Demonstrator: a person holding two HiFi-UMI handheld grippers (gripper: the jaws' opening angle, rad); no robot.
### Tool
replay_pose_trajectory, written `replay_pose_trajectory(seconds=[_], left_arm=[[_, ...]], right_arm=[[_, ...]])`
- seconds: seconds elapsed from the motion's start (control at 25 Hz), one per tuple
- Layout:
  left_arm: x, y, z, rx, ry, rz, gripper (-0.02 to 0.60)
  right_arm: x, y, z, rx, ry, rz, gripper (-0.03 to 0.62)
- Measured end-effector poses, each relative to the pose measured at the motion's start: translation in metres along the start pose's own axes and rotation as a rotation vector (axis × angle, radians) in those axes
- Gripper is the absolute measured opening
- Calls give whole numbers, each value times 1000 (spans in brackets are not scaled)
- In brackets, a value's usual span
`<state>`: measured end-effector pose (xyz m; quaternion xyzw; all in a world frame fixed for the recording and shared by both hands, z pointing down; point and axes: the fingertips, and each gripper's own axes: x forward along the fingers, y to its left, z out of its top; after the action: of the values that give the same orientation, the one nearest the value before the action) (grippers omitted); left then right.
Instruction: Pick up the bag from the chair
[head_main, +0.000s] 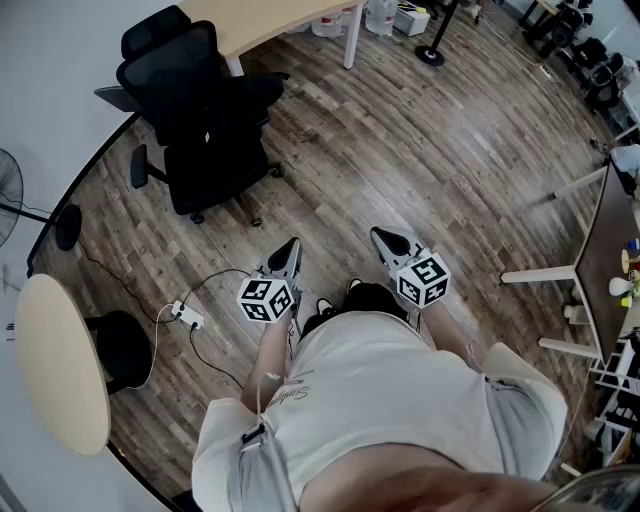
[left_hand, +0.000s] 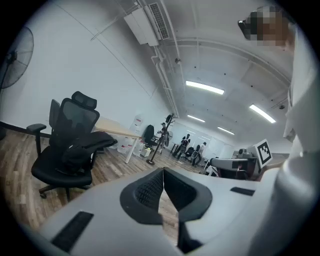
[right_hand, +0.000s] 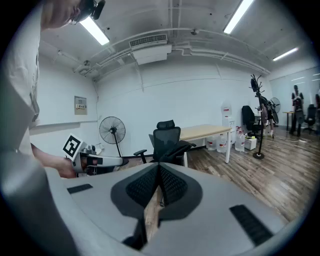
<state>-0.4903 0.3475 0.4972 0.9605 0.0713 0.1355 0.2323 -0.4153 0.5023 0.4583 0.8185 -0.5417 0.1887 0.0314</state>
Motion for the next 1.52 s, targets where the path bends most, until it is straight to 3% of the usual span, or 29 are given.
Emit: replay_pose_trajectory(seconds=[0.24, 0.48, 0.76, 0.84, 0.92, 1.04, 1.36, 1.52], left_arm=[[10, 6, 4, -11, 0, -29, 15], [17, 18, 0, -37, 1, -7, 15], [55, 38, 9, -37, 34, 29, 15], [73, 41, 16, -29, 47, 37, 15], [99, 46, 27, 2, 65, 35, 15], [141, 60, 51, 38, 87, 42, 15], [258, 76, 138, 113, 31, 106, 15], [305, 82, 158, 115, 24, 132, 15]], right_arm=[[11, -2, 5, 49, -35, 5, -6], [22, -16, 5, 85, -56, 16, -6], [52, -56, -5, 106, -25, 18, -6], [64, -71, -5, 62, -11, 21, -6], [81, -90, 1, 13, -1, 34, -6], [113, -122, 11, 74, -23, 61, -6], [190, -205, 54, 44, -47, 178, -6], [216, -241, 72, -56, -50, 244, -6]])
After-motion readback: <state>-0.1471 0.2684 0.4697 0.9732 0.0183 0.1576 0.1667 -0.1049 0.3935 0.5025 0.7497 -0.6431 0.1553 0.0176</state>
